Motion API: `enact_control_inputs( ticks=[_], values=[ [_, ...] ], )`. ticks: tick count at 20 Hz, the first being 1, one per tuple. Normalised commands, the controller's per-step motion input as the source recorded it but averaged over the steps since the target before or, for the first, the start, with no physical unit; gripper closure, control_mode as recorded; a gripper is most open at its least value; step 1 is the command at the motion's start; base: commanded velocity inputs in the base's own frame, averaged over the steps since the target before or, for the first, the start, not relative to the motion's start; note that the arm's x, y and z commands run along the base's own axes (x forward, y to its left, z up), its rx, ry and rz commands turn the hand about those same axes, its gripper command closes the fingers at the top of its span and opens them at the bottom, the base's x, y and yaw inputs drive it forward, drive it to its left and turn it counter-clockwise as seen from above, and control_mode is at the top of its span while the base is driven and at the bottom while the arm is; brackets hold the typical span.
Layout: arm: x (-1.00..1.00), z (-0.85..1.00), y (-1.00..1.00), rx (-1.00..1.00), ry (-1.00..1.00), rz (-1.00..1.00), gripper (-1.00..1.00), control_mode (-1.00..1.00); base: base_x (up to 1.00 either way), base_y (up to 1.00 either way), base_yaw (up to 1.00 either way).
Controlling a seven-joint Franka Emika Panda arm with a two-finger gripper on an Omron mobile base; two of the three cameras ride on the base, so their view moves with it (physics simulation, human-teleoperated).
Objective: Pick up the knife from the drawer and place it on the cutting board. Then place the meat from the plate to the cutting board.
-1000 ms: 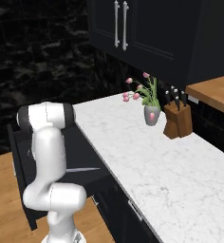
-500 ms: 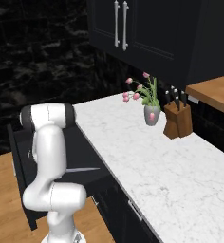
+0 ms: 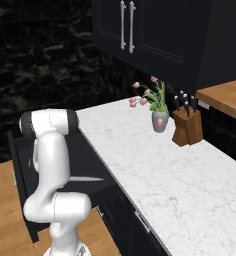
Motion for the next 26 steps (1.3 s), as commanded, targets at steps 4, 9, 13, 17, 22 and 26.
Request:
enact_control_inputs(
  ticks=[4, 9, 13, 17, 22, 26],
  values=[
    [0.09, 0.24, 0.31, 0.00, 0.12, 0.00, 1.00, -1.00, 0.00, 0.00, 0.00],
    [0.09, 0.56, 0.48, 0.00, 0.01, -0.01, 1.00, -1.00, 0.00, 0.00, 0.00],
    [0.00, 0.69, 0.72, 0.00, 0.05, -0.06, 1.00, -1.00, 0.00, 0.00, 0.00],
    [-0.18, 0.69, 0.53, 0.00, 0.11, -0.10, 1.00, -1.00, 0.00, 0.00, 0.00],
    [-0.47, 0.98, 0.04, 0.00, 0.01, -0.08, 1.00, -1.00, 0.00, 0.00, 0.00],
    [-0.35, 1.00, -0.13, -0.04, -0.04, 0.05, 1.00, -1.00, 0.00, 0.00, 0.00]
  ],
)
